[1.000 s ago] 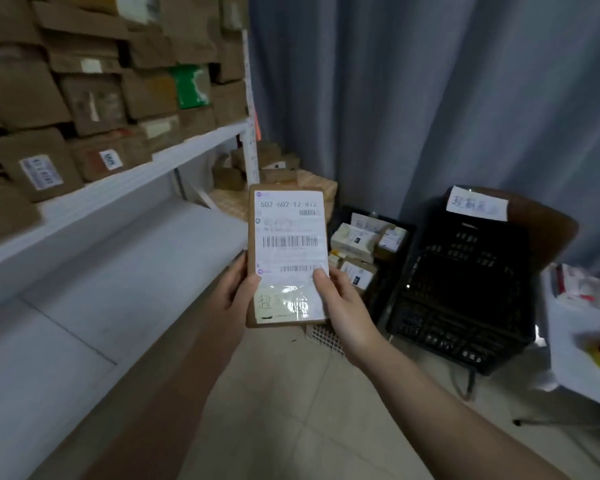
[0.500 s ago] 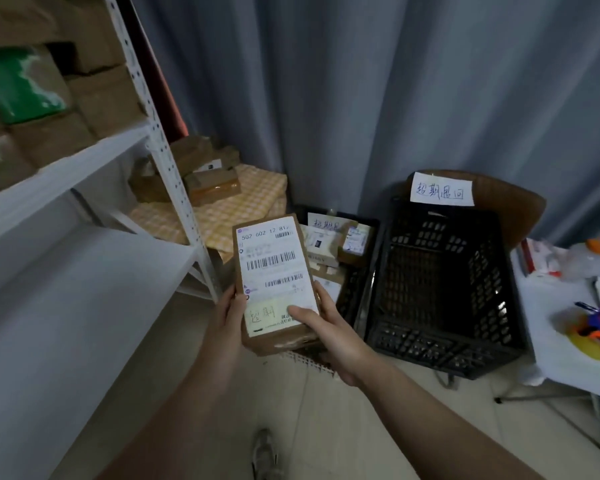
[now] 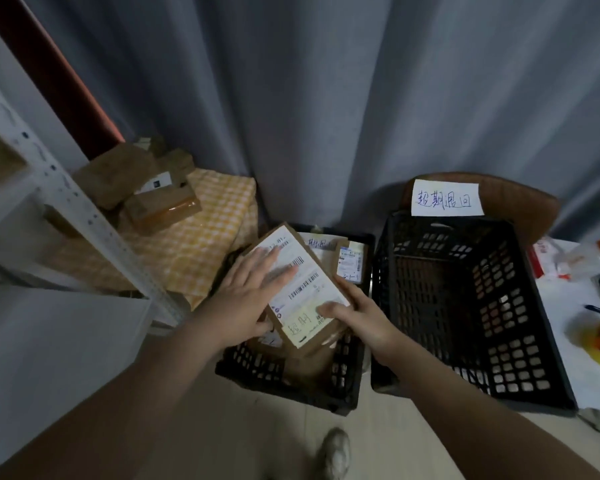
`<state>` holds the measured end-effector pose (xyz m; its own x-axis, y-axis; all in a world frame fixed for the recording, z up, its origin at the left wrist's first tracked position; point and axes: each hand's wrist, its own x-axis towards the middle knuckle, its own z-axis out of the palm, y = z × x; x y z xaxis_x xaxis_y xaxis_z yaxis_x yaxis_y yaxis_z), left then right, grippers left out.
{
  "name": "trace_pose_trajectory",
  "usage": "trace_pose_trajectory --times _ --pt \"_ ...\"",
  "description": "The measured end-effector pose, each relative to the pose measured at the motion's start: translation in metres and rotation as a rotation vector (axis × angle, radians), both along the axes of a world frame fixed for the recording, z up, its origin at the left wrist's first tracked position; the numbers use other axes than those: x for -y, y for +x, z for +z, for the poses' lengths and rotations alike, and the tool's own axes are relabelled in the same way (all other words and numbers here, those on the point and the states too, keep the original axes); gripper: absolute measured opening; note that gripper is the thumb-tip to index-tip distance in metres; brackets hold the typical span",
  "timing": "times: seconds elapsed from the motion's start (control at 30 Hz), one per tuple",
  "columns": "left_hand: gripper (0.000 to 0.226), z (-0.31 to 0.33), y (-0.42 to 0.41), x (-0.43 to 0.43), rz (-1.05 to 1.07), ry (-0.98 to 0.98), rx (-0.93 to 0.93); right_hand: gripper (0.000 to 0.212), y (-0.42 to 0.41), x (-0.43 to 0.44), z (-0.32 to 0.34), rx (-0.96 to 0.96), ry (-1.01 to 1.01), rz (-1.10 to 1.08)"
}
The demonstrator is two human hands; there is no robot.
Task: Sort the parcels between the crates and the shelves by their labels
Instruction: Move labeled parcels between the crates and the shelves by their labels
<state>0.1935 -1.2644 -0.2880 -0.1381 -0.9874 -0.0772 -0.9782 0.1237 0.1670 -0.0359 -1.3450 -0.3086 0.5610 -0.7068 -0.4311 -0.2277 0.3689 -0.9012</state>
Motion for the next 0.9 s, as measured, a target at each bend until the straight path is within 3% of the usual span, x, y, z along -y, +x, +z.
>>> trace_pose_trajectory --times 0.17,0.33,0.43,0.53,0.67,0.8,0.9 --pt "0.131 0.0 0.023 0.1 -0.223 0.074 0.291 0.069 0.001 0.087 -0.006 -0.09 -0.013 0.193" --pt "0.125 -0.03 0.027 0.166 -0.338 0.035 0.314 0.075 0.011 0.165 -0.032 -0.124 0.001 0.291" --pt "0.12 -0.061 0.031 0.191 -0.255 0.072 0.267 0.074 0.022 0.197 -0.061 -0.139 -0.027 0.216" --pt "0.12 -0.099 0.035 0.211 -0.156 0.105 0.25 0.065 0.039 0.208 -0.096 -0.09 -0.015 0.004" --pt "0.121 -0.149 0.05 0.237 -0.059 0.153 0.192 0.063 0.066 0.211 -0.136 -0.272 -0.353 -0.095" --pt "0.121 -0.185 0.07 0.278 -0.037 0.19 0.187 0.092 0.084 0.225 -0.173 -0.464 -0.603 0.236" --pt "0.116 -0.207 0.08 0.314 -0.053 0.193 0.154 0.103 0.093 0.245 -0.197 -0.638 -0.773 0.321"
